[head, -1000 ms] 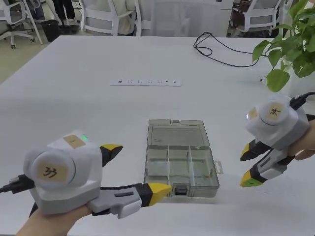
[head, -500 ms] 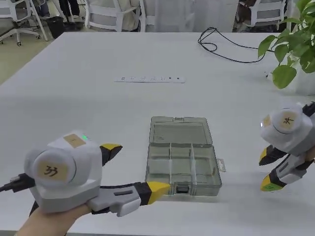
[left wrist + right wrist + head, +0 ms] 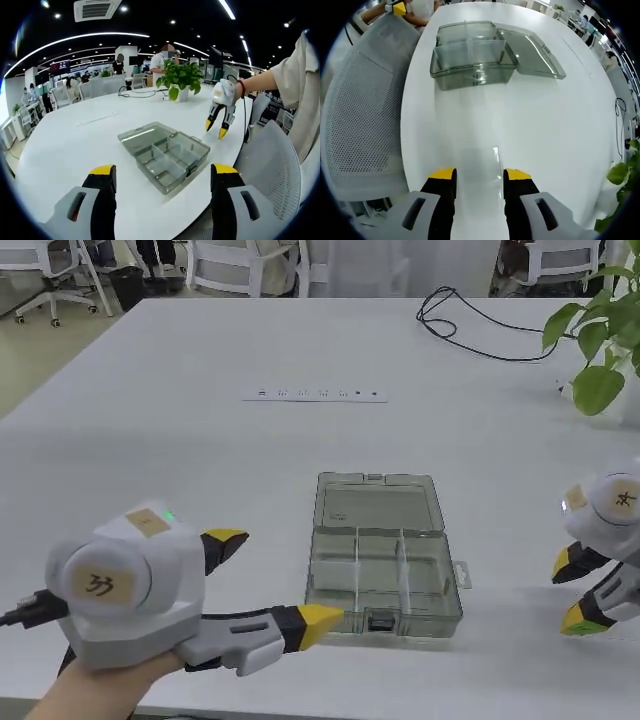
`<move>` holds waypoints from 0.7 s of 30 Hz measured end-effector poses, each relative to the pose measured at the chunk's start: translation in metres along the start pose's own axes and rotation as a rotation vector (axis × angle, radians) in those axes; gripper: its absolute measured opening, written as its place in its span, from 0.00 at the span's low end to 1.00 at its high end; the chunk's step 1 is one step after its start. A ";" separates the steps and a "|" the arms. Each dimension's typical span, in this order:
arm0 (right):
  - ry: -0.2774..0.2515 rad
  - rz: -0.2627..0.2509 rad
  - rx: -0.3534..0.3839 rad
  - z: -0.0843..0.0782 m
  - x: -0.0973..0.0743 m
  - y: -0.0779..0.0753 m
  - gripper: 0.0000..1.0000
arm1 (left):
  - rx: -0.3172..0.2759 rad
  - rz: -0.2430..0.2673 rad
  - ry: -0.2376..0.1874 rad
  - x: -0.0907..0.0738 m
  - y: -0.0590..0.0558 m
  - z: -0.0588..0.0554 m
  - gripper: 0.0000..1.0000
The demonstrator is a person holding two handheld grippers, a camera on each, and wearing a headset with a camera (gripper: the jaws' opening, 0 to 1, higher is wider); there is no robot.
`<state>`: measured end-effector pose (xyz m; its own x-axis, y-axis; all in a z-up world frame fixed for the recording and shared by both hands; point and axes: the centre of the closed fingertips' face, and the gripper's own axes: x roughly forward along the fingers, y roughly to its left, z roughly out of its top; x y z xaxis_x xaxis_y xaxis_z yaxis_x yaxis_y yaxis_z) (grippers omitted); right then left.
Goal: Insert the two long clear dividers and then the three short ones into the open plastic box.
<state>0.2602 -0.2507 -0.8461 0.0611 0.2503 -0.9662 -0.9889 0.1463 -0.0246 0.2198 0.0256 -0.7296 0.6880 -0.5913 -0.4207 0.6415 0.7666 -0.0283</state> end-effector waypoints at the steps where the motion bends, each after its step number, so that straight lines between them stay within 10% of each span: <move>1: -0.001 0.001 -0.001 0.000 0.000 0.000 0.38 | 0.001 0.000 0.000 0.000 0.000 0.000 0.78; 21: -0.011 0.026 -0.042 -0.002 0.002 0.009 0.36 | 0.008 -0.005 0.004 0.003 -0.005 0.003 0.77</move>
<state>0.2514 -0.2508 -0.8489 0.0366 0.2636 -0.9639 -0.9949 0.0999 -0.0105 0.2198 0.0188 -0.7281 0.6835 -0.5938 -0.4245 0.6475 0.7617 -0.0229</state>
